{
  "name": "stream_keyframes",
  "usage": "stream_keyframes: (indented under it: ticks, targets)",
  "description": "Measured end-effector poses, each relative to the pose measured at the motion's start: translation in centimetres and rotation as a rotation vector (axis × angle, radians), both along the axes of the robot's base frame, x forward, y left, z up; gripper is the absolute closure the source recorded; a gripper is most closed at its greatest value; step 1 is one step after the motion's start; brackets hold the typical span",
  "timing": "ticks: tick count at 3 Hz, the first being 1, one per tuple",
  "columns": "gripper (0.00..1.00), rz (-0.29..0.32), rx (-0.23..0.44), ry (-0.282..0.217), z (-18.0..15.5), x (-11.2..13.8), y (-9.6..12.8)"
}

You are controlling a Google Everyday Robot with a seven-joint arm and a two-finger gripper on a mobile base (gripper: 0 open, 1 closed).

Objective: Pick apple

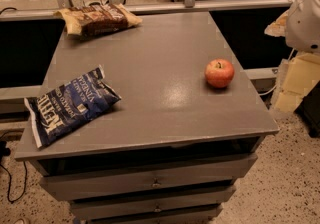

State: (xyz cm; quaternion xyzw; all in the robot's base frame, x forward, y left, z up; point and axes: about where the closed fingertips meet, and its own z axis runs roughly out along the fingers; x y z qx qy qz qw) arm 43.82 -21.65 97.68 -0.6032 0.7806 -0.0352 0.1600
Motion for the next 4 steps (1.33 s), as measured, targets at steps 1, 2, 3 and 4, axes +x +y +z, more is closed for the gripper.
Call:
stream_keyframes:
  ticks: [1, 2, 3, 4]
  targets:
    - [0.00, 0.001, 0.010, -0.007, 0.0, 0.2, 0.2]
    - [0.00, -0.022, 0.038, -0.020, -1.8, 2.1, 0.5]
    - [0.00, -0.058, 0.091, -0.020, -5.2, 6.0, 0.8]
    - [0.00, -0.112, 0.180, -0.022, -8.6, 9.5, 0.7]
